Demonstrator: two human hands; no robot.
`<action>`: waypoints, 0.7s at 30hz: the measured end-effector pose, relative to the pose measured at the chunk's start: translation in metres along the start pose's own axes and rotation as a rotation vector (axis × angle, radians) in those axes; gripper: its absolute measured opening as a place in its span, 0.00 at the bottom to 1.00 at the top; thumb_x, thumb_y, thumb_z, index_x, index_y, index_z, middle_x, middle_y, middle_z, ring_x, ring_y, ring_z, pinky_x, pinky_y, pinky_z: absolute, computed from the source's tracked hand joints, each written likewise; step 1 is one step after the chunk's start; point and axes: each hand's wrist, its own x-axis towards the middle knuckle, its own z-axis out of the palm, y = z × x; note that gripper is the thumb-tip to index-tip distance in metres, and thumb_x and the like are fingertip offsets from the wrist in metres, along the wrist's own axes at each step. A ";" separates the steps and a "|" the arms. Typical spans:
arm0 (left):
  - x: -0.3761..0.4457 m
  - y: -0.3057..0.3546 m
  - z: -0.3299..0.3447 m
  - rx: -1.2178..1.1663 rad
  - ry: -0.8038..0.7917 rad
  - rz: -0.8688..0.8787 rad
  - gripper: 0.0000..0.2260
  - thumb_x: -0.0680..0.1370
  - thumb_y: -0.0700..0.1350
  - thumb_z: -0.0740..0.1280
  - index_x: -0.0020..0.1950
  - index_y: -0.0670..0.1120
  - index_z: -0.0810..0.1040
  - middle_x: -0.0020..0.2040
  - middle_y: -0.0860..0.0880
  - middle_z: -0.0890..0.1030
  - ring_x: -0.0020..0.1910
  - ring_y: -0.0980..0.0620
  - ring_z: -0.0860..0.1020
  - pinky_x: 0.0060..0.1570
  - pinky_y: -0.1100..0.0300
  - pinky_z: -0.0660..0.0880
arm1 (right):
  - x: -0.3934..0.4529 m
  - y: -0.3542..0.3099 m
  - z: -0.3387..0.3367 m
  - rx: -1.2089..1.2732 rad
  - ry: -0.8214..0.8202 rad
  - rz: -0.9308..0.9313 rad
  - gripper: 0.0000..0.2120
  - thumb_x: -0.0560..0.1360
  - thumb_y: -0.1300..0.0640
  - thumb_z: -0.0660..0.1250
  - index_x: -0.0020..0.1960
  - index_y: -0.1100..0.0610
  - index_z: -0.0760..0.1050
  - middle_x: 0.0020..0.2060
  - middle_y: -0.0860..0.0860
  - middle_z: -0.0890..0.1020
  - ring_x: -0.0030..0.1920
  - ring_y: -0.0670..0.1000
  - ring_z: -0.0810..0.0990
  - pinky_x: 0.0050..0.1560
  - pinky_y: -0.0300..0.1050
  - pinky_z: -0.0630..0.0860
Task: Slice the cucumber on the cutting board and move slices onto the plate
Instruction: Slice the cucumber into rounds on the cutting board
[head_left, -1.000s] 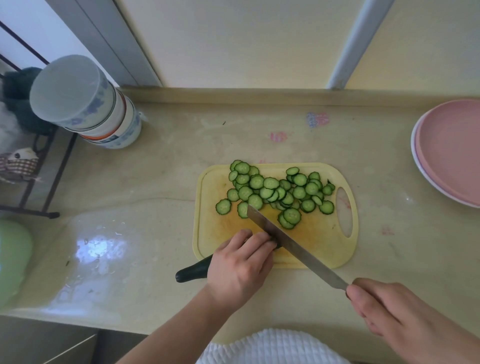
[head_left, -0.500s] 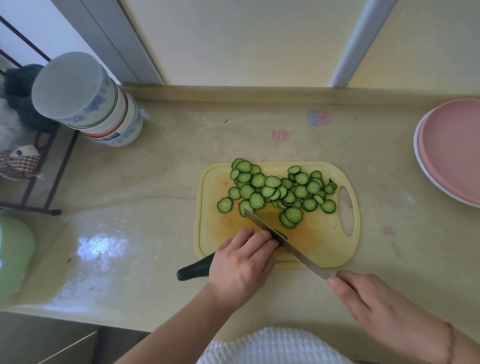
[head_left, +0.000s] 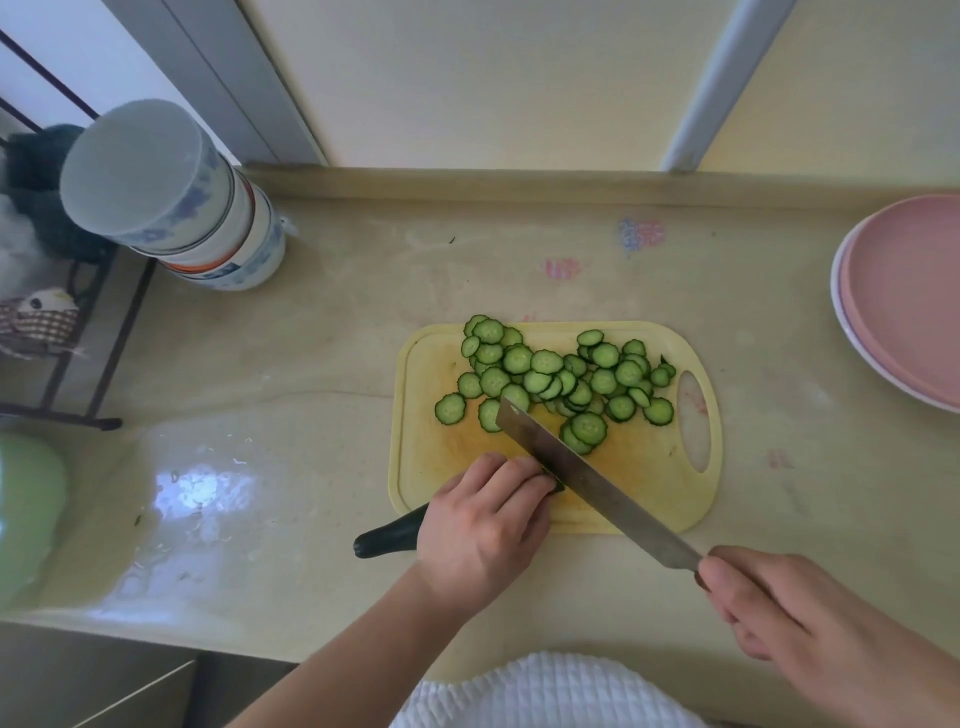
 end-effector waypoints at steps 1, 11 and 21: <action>0.000 0.000 0.000 -0.001 -0.001 -0.001 0.02 0.77 0.41 0.74 0.49 0.45 0.85 0.50 0.51 0.83 0.45 0.49 0.80 0.38 0.58 0.77 | -0.001 -0.001 -0.001 -0.004 -0.001 -0.004 0.38 0.65 0.19 0.47 0.37 0.56 0.64 0.24 0.49 0.65 0.26 0.46 0.62 0.30 0.43 0.61; -0.001 -0.001 0.001 0.007 -0.010 -0.001 0.03 0.77 0.42 0.74 0.49 0.45 0.85 0.50 0.51 0.83 0.45 0.48 0.81 0.39 0.57 0.77 | 0.000 0.000 0.004 -0.099 0.006 -0.014 0.37 0.65 0.19 0.42 0.38 0.53 0.64 0.25 0.49 0.67 0.27 0.46 0.65 0.32 0.46 0.65; 0.001 0.001 -0.001 0.005 -0.015 -0.010 0.02 0.78 0.42 0.72 0.49 0.46 0.85 0.50 0.51 0.83 0.44 0.49 0.80 0.38 0.57 0.76 | 0.019 0.005 0.019 -0.086 0.020 -0.025 0.34 0.71 0.23 0.44 0.35 0.53 0.65 0.26 0.48 0.71 0.27 0.46 0.69 0.33 0.46 0.68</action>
